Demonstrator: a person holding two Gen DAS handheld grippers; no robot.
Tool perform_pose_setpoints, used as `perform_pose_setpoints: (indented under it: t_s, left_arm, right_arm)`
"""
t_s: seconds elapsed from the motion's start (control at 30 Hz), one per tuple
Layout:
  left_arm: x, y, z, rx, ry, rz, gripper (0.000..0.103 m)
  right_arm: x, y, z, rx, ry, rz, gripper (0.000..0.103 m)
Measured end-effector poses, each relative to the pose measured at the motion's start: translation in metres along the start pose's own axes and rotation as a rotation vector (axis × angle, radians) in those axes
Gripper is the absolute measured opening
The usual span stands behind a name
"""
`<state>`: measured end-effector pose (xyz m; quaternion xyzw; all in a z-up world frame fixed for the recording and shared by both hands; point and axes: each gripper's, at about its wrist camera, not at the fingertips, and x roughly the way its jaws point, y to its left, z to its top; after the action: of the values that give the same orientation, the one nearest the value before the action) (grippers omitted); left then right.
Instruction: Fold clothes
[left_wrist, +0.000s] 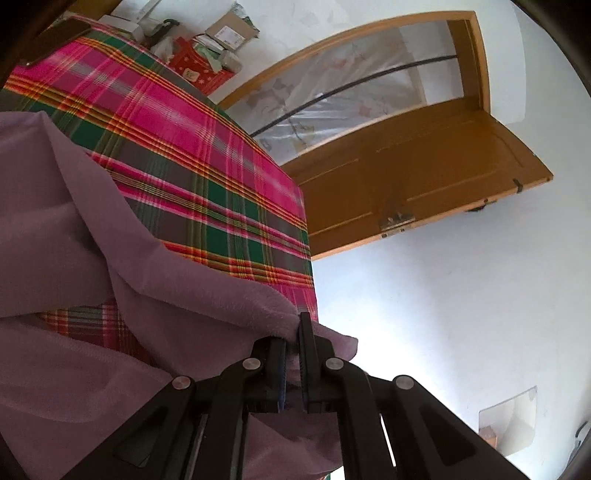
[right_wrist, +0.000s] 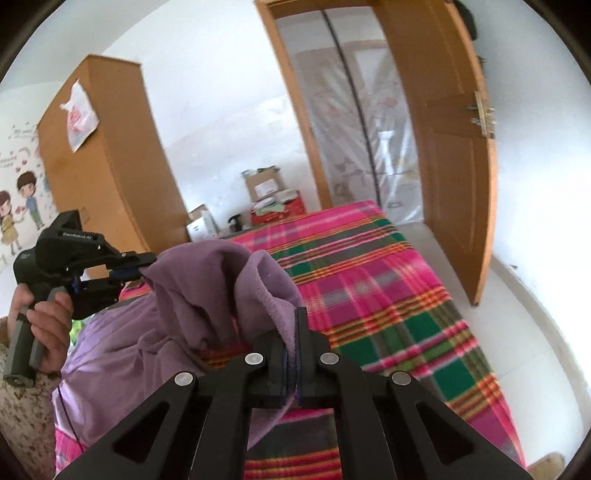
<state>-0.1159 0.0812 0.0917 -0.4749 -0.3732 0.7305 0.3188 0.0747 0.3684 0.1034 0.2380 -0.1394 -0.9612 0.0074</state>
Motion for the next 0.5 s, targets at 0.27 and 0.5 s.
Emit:
perform_pose_setpoints:
  t_s: [0.27, 0.5]
  left_arm:
    - [0.025, 0.019, 0.009, -0.033, -0.007, 0.045, 0.006]
    - [0.033, 0.033, 0.004, -0.056, 0.031, 0.1, 0.017]
  right_arm:
    - [-0.013, -0.031, -0.023, 0.101, 0.037, -0.039, 0.003]
    - [-0.004, -0.049, -0.043, 0.159, 0.112, -0.057, 0.006]
